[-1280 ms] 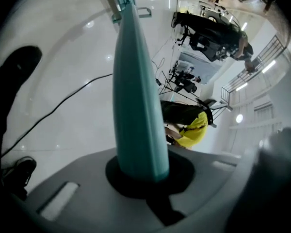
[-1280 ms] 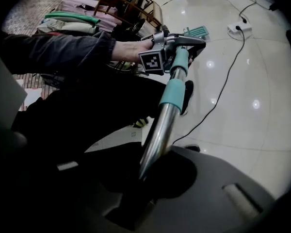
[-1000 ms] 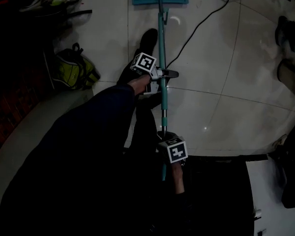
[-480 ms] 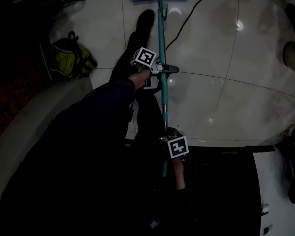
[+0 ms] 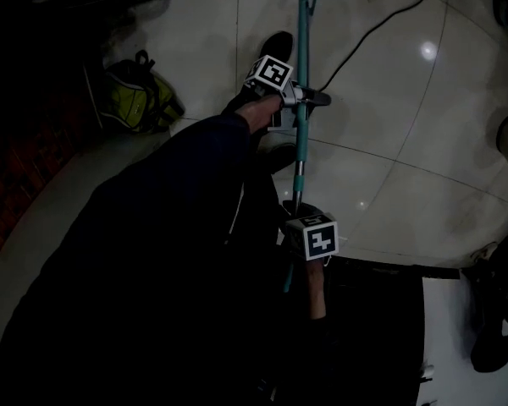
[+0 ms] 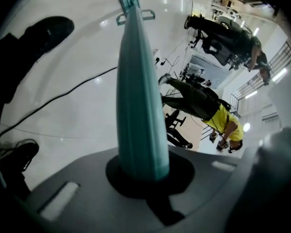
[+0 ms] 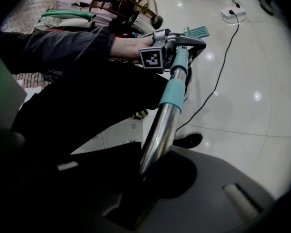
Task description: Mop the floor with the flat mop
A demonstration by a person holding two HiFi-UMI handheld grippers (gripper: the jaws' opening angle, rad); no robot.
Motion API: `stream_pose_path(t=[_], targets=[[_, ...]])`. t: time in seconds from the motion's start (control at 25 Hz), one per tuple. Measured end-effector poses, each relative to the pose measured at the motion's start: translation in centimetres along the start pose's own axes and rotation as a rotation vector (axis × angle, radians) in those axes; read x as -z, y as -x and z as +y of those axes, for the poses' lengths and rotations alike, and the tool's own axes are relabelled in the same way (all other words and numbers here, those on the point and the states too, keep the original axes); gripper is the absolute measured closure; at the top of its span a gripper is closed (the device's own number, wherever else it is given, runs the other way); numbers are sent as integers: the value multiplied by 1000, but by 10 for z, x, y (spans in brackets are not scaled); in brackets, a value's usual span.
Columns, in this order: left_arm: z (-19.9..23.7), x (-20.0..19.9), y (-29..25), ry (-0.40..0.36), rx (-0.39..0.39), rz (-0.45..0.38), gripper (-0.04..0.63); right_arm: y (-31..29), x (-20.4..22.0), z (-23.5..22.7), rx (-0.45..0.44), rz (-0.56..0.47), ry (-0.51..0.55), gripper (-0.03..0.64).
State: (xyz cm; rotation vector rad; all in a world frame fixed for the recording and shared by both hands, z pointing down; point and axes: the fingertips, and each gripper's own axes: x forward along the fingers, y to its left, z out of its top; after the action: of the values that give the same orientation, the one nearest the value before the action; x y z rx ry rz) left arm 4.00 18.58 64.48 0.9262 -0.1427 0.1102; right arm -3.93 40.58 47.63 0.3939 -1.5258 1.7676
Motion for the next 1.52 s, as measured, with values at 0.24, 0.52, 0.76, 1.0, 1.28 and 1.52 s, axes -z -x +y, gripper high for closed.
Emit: stream_pose_path(t=[0.24, 0.52, 0.76, 1.0, 1.28, 1.52], targets=[[-68, -111, 9, -33, 2, 23, 594, 21, -129, -5, 21, -33, 13, 529], [-133, -222, 14, -90, 19, 0, 594, 41, -250, -17, 51, -71, 34, 532], [-162, -285, 23, -143, 39, -67, 594, 40, -306, -29, 59, -79, 34, 540], [-165, -270, 30, -157, 14, -67, 594, 41, -303, -9, 22, -119, 32, 534], [-136, -164, 9, -175, 27, -68, 594, 44, -182, -6, 10, -112, 62, 532], [-65, -23, -24, -112, 13, -34, 594, 36, -23, -11, 46, -49, 42, 532]])
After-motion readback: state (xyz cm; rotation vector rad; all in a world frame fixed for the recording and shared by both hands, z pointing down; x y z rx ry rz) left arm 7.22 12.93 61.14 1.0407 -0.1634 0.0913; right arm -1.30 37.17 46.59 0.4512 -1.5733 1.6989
